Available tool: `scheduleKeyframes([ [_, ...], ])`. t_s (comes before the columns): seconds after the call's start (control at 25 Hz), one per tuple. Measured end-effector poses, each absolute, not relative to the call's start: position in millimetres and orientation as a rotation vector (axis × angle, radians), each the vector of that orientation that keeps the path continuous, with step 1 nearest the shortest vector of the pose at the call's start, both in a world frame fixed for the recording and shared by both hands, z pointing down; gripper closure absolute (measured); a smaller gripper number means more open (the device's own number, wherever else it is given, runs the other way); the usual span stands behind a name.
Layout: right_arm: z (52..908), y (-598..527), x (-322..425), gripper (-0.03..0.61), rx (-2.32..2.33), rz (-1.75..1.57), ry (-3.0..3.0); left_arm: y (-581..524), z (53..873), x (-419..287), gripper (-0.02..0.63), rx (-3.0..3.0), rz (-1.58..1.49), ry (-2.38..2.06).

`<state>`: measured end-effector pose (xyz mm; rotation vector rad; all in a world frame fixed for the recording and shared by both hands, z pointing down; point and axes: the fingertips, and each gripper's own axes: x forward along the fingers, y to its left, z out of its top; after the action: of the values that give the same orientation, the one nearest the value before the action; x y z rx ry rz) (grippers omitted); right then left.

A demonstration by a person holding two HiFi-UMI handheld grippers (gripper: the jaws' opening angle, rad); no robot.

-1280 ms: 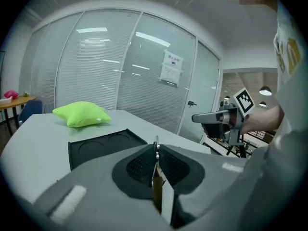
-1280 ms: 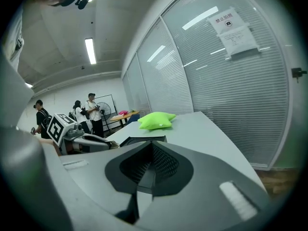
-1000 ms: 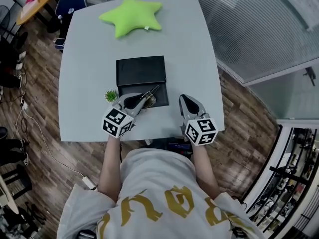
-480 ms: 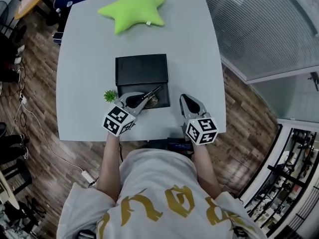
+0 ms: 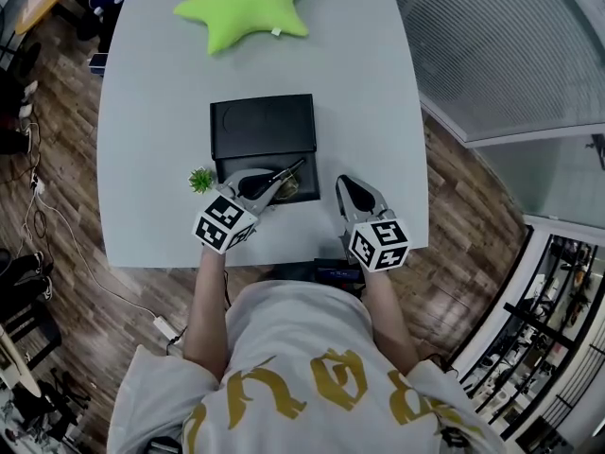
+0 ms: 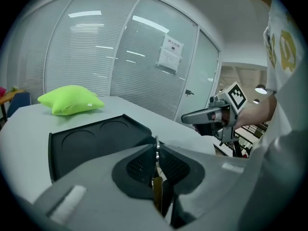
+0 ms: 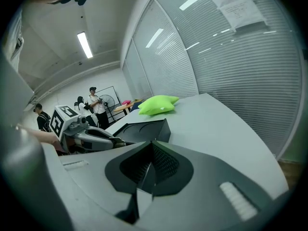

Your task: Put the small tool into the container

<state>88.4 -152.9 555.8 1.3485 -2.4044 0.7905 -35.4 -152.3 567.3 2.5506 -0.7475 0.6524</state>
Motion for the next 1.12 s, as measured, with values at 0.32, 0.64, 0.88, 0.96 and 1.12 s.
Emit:
scheduleKeyframes([
  [0.32,559,-159,88,0.555,1.339,0.799,-2.396,-158,578,-33,0.581,2.541,0.68,-0.729],
  [0.64,562,-158,87,0.555,1.342,0.805,-2.393,-159,591,-35,0.581,2.534,0.742,-0.714],
  [0.88,561,-159,85,0.555,1.34,0.823,-2.396,-160,601,-39,0.581,2.55,0.823,-0.703],
  [0.96,559,-162,85,0.555,1.341,0.825,-2.402,-159,604,-41,0.581,2.546,0.864,-0.691],
  [1.12,559,-163,87,0.555,1.338,0.817,-2.4,-158,611,-41,0.581,2.553,0.906,-0.7],
])
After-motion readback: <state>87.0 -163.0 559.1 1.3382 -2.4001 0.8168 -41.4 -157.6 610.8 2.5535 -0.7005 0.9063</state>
